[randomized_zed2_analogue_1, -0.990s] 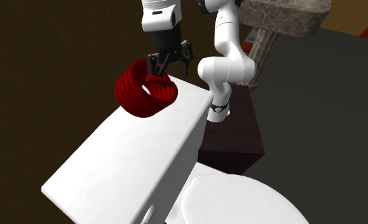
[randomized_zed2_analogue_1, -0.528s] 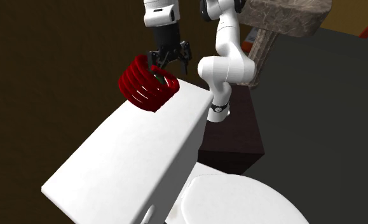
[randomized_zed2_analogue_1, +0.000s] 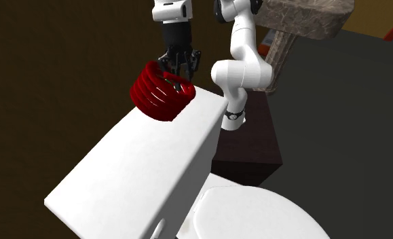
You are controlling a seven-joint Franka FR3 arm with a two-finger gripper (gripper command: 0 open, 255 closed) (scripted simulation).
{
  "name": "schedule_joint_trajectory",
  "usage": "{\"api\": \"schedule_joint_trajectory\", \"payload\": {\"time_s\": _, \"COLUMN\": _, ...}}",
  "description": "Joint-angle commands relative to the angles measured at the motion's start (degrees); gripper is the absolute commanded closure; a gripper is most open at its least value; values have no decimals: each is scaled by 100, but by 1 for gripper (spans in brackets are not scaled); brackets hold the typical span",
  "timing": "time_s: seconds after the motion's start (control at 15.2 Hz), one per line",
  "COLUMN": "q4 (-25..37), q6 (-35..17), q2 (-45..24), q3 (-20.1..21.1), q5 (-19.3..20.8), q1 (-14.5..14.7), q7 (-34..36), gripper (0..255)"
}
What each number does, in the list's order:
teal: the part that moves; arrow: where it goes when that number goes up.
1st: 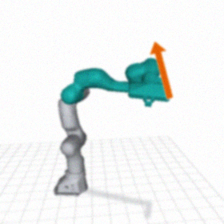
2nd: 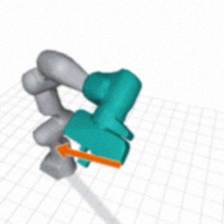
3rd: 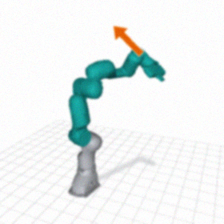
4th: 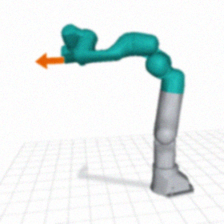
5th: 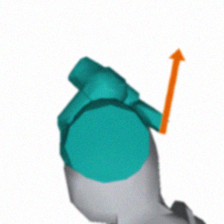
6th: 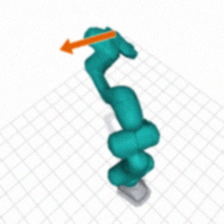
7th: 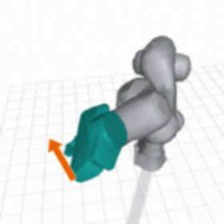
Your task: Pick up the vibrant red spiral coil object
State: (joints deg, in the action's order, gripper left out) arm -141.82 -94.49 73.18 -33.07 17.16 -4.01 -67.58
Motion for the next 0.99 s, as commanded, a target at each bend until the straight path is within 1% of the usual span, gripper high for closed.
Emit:
{"api": "schedule_joint_trajectory", "payload": {"time_s": 0.0, "q4": -60, "q6": 493, "q2": -16, "q3": 8, "q5": -19, "q1": 9, "q7": 25, "gripper": 255}}
{"api": "schedule_joint_trajectory", "payload": {"time_s": 0.07, "q4": -7, "q6": 458, "q2": -94, "q3": -5, "q5": -20, "q1": 54, "q7": 32, "gripper": 255}}
{"api": "schedule_joint_trajectory", "payload": {"time_s": 0.13, "q4": -13, "q6": 514, "q2": -46, "q3": -77, "q5": 13, "q1": -60, "q7": -104, "gripper": 255}}
{"api": "schedule_joint_trajectory", "payload": {"time_s": 0.26, "q4": 156, "q6": 595, "q2": -148, "q3": -1, "q5": -80, "q1": -58, "q7": -123, "gripper": 255}}
{"api": "schedule_joint_trajectory", "payload": {"time_s": 0.92, "q4": 1062, "q6": 1072, "q2": -571, "q3": 262, "q5": -365, "q1": 150, "q7": -49, "gripper": 255}}
